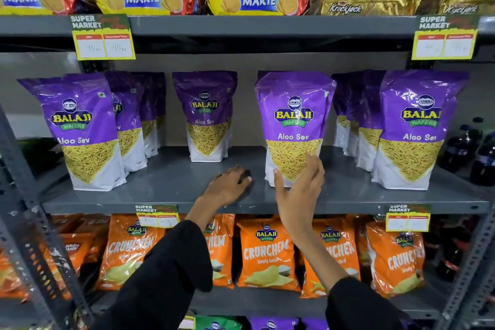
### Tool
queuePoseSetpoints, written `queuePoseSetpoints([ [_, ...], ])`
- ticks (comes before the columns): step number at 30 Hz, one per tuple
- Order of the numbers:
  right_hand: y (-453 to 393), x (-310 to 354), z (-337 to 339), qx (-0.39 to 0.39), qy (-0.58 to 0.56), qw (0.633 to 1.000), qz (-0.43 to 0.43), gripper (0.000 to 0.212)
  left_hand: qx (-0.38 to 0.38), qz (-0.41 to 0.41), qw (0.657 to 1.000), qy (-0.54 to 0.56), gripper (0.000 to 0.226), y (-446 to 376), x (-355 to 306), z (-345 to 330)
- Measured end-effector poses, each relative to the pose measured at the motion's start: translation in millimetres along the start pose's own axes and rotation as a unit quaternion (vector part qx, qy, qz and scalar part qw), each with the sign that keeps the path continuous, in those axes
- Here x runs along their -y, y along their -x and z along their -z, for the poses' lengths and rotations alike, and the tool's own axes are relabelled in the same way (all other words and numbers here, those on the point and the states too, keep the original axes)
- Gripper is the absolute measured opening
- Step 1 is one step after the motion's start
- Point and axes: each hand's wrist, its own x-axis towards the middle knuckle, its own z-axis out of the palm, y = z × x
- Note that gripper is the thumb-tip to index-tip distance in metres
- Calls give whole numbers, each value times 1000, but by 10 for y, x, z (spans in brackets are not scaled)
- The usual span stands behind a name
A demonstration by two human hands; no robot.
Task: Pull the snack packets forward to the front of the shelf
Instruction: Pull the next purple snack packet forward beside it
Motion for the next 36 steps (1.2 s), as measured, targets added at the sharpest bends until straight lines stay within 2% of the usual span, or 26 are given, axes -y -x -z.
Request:
queuePoseSetpoints([
  [3, 191, 209, -115, 29, -80, 993, 77, 43, -37, 10, 999, 3, 52, 192, 270, 64],
  [6, 245, 566, -410, 105, -109, 986, 67, 39, -76, 24, 997, -19, 51, 376, 687, 236],
  [9, 188, 882, -849, 163, -106, 981, 19, 51, -82, 39, 995, -41, 52, 469, 1148, 451],
  [12, 64, 1127, -1296, 207, -85, 973, -53, 73, -74, 34, 996, -41, 50, 470, 1539, 652],
  [19, -211, 1382, -2132, 189, 3, 967, -171, 111, -23, 19, 997, -66, 60, 380, 1987, 819],
  [24, -299, 1430, -2440, 197, 62, 956, -210, 139, 26, -20, 994, -103, 56, 341, 2089, 757],
  [29, -356, 1396, -2556, 211, 63, 944, -244, 147, 61, -30, 987, -146, 59, 288, 2130, 738],
  [36, -328, 1370, -2558, 186, 62, 951, -238, 138, 49, -23, 990, -127, 61, 292, 2118, 715],
])
